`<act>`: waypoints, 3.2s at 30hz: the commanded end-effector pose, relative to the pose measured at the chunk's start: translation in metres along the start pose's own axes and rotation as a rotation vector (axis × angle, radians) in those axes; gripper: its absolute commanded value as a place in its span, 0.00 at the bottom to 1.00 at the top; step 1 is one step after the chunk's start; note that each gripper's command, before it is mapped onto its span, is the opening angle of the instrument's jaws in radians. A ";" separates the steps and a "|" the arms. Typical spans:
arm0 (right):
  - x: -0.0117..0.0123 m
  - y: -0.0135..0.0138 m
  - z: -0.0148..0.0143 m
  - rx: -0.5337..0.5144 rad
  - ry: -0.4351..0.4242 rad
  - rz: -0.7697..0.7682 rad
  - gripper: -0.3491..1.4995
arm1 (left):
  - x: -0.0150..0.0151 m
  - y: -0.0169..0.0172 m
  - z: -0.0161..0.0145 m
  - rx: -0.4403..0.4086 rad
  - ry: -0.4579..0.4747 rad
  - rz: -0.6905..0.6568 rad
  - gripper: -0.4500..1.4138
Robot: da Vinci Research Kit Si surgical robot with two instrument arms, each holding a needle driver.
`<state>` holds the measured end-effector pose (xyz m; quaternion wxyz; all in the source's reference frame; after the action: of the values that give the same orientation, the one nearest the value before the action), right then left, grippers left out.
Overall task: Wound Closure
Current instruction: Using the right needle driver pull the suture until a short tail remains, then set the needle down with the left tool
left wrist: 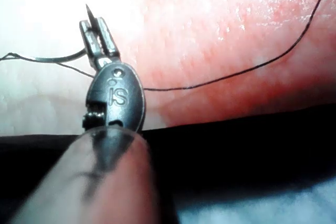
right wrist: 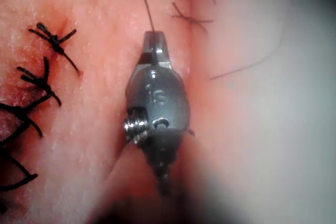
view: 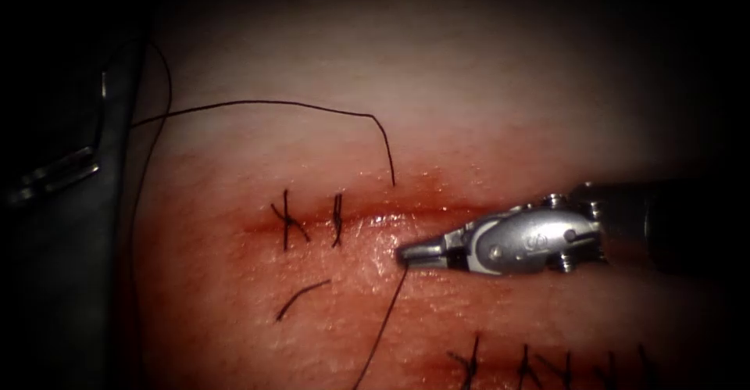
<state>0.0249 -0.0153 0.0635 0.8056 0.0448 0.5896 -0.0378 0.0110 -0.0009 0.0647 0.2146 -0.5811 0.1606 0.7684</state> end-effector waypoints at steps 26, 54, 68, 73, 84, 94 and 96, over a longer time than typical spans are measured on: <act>0.0141 -0.0134 0.0046 0.072 0.014 -0.081 0.00 | -0.0003 0.0011 0.0013 -0.003 0.008 0.006 0.00; 0.0182 -0.0190 0.0081 0.154 0.035 -0.045 0.00 | -0.0005 0.0014 0.0018 -0.012 0.007 0.009 0.00; 0.0161 -0.0117 -0.0005 -0.129 0.064 0.050 0.97 | -0.0021 -0.0022 0.0158 -0.061 0.012 -0.005 0.00; 0.0138 -0.0081 -0.0049 -0.213 0.035 0.111 0.96 | -0.0053 -0.0036 0.0209 -0.076 -0.005 -0.002 0.00; 0.0090 -0.0026 -0.0077 -0.358 0.127 0.582 0.75 | -0.0109 -0.0028 0.0252 -0.089 -0.111 0.039 0.00; -0.0001 0.0055 -0.0055 -0.557 0.224 1.089 0.80 | -0.0115 -0.0011 0.0247 -0.101 -0.117 0.007 0.00; -0.0020 0.0070 -0.0053 -0.575 0.214 1.113 0.85 | -0.0112 -0.0008 0.0241 -0.107 -0.114 0.008 0.00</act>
<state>0.0196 -0.0076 0.0641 0.6155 0.1325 0.5364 0.5621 -0.0052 0.0095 0.0812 0.1910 -0.5478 0.1067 0.8075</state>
